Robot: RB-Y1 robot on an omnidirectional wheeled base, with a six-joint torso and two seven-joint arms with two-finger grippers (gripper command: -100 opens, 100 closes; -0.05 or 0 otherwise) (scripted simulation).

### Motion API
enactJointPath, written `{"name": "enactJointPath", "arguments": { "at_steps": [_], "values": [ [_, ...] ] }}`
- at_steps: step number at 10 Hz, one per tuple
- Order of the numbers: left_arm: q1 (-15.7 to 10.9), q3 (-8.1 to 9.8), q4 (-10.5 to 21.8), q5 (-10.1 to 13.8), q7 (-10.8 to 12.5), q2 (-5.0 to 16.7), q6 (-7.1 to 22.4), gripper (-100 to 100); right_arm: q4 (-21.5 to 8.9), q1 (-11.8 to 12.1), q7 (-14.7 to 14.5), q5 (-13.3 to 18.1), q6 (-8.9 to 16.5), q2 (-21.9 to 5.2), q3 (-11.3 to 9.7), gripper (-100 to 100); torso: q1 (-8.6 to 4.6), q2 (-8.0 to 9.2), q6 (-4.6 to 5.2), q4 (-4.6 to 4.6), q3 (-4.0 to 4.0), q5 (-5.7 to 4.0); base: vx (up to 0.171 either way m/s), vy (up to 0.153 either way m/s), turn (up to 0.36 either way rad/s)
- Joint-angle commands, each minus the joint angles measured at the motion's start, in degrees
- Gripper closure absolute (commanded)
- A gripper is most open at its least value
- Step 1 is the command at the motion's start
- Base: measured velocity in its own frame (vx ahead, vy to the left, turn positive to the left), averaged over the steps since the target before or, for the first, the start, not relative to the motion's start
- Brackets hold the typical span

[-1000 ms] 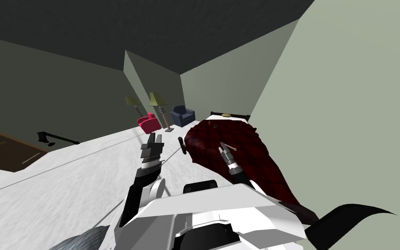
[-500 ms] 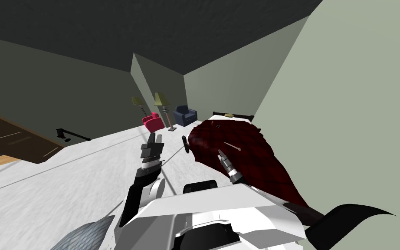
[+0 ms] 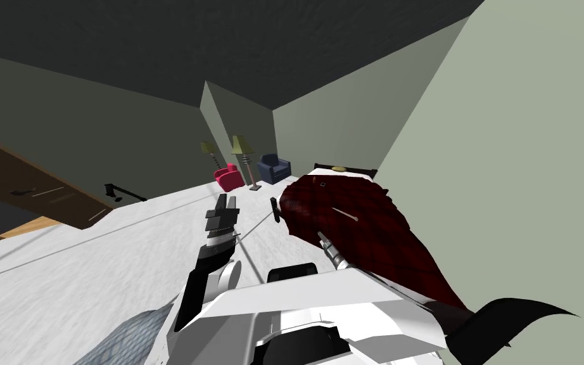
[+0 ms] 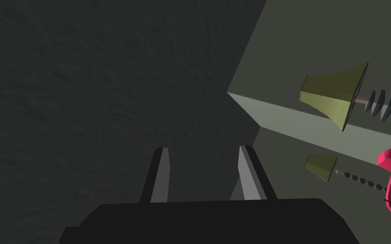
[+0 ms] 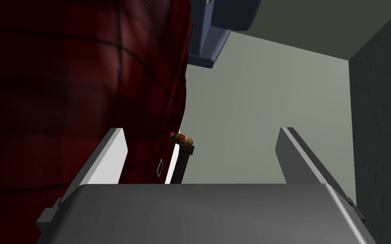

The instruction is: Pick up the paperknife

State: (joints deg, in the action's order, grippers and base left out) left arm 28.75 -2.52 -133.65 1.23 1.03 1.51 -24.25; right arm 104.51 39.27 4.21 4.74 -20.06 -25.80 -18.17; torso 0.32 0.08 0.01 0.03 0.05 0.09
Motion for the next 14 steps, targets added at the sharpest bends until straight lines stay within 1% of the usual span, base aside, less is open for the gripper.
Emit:
{"name": "enactJointPath", "arguments": {
  "at_steps": [1,2,3,4,5,6,7,8,9,10,11,13,14],
  "values": [
    [0.0,0.00,0.0,0.0,0.0,0.0,0.0,0,-2.9,1.1,-0.9,0.8,0.3,-2.3,-1.9,-100,0.00,0.00,0.00,0.00,0.00,0.00,-0.008,0.099,0.141],
    [0.0,0.00,0.0,0.0,0.0,0.0,0.0,0,-3.5,1.1,-0.9,0.8,0.3,-2.3,-1.9,-100,0.02,0.01,-0.02,0.00,0.00,0.00,0.002,0.078,0.051],
    [0.0,0.00,0.0,0.0,0.0,0.0,0.0,0,-5.7,1.9,-1.7,1.5,0.4,-4.4,-3.4,-100,-0.07,-0.03,-0.01,0.00,-0.02,-0.01,0.018,0.079,0.124],
    [0.0,0.00,0.0,0.0,0.0,0.0,0.0,0,-6.7,1.9,-1.7,1.5,0.4,-4.4,-3.4,-100,-0.08,-0.09,-0.03,-0.01,-0.05,-0.02,0.016,0.068,0.064],
    [0.0,0.00,0.0,0.0,0.0,0.0,0.0,0,-9.2,2.7,-2.5,2.2,0.4,-6.5,-4.8,-100,-0.11,-0.08,0.00,-0.02,-0.05,-0.02,0.015,0.078,0.105],
    [0.0,0.00,0.0,0.0,0.0,0.0,0.0,0,-9.9,2.7,-2.5,2.2,0.4,-6.5,-4.8,-100,-0.08,-0.08,-0.01,-0.02,-0.04,-0.02,0.017,0.063,0.078],
    [0.0,0.00,0.0,0.0,0.0,0.0,0.0,0,-11.5,3.4,-3.3,3.1,0.4,-8.7,-6.2,-100,-0.14,-0.08,0.00,-0.01,-0.04,-0.02,0.034,0.062,0.152],
    [0.0,0.00,0.0,0.0,0.0,0.0,0.0,0,-13.1,3.4,-3.3,3.1,0.4,-8.7,-6.2,-100,-0.15,-0.14,-0.02,-0.02,-0.07,-0.03,0.036,0.048,0.085],
    [0.0,0.01,0.0,0.0,0.0,0.0,0.0,0,-15.0,4.2,-4.2,3.9,0.3,-10.8,-7.4,-100,-0.20,-0.15,-0.01,-0.03,-0.09,-0.03,0.045,0.050,0.154],
    [0.0,0.00,0.0,0.0,0.0,0.0,0.0,0,-16.4,4.2,-4.2,3.9,0.3,-10.8,-7.4,-100,-0.21,-0.18,-0.02,-0.03,-0.10,-0.04,0.041,0.035,0.077],
    [0.0,0.01,0.0,0.0,0.0,0.0,0.0,0,-17.9,4.9,-5.2,4.8,0.2,-12.9,-8.6,-100,-0.24,-0.17,0.01,-0.03,-0.10,-0.05,0.045,0.041,0.160],
    [0.0,0.01,0.0,0.0,0.0,0.0,0.0,0,-19.7,4.9,-5.2,4.8,0.2,-12.9,-8.6,-100,-0.29,-0.20,0.00,-0.03,-0.11,-0.06,0.035,0.016,0.033],
    [0.0,0.01,0.0,0.0,0.0,0.0,0.0,0,-21.8,5.6,-6.2,5.8,0.0,-15.0,-9.7,-100,-0.33,-0.13,0.01,-0.02,-0.07,-0.06,0.037,0.015,0.174]
  ]
}}
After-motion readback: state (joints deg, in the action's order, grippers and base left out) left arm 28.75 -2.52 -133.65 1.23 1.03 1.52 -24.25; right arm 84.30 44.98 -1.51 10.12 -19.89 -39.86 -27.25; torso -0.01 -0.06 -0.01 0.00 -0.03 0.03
